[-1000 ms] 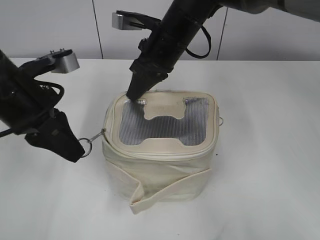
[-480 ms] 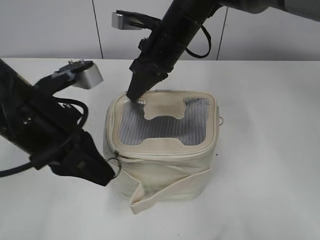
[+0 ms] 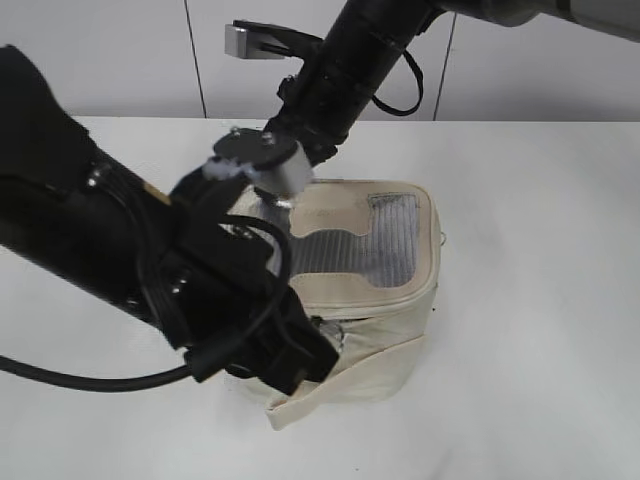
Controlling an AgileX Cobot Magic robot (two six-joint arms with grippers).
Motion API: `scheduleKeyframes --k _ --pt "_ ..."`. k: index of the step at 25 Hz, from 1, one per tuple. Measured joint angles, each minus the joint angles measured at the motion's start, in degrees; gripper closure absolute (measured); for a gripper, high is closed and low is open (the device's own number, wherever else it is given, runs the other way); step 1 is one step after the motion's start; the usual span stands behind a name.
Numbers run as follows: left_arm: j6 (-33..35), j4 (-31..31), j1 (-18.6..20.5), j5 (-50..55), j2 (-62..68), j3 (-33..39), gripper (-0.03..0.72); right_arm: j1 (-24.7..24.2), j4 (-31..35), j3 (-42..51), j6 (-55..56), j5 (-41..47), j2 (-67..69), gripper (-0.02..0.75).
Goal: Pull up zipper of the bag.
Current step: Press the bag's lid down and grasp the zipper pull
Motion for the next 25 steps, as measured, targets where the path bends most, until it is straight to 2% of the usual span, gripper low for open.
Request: scheduleKeyframes --k 5,13,17,19,21,25 --pt "0.00 -0.75 -3.19 -0.97 5.24 -3.52 0.691 0.00 0.12 0.00 0.00 0.00 0.00 0.675" --pt "-0.67 0.95 -3.28 -0.28 4.73 -4.69 0.691 0.00 0.12 0.00 0.15 0.00 0.00 0.675" --pt "-4.65 3.11 -3.28 0.29 3.67 -4.73 0.669 0.00 0.12 0.00 0.94 0.00 0.00 0.675" --pt "-7.47 5.00 -3.28 1.06 2.55 -4.73 0.611 0.00 0.12 0.00 1.26 0.00 0.00 0.675" --pt "-8.91 7.42 -3.34 1.71 1.14 -4.80 0.517 0.00 0.12 0.00 1.80 0.00 0.00 0.675" --pt "-10.13 11.69 -3.34 2.58 -2.06 -4.80 0.261 0.00 0.07 0.00 2.48 0.00 0.00 0.605"
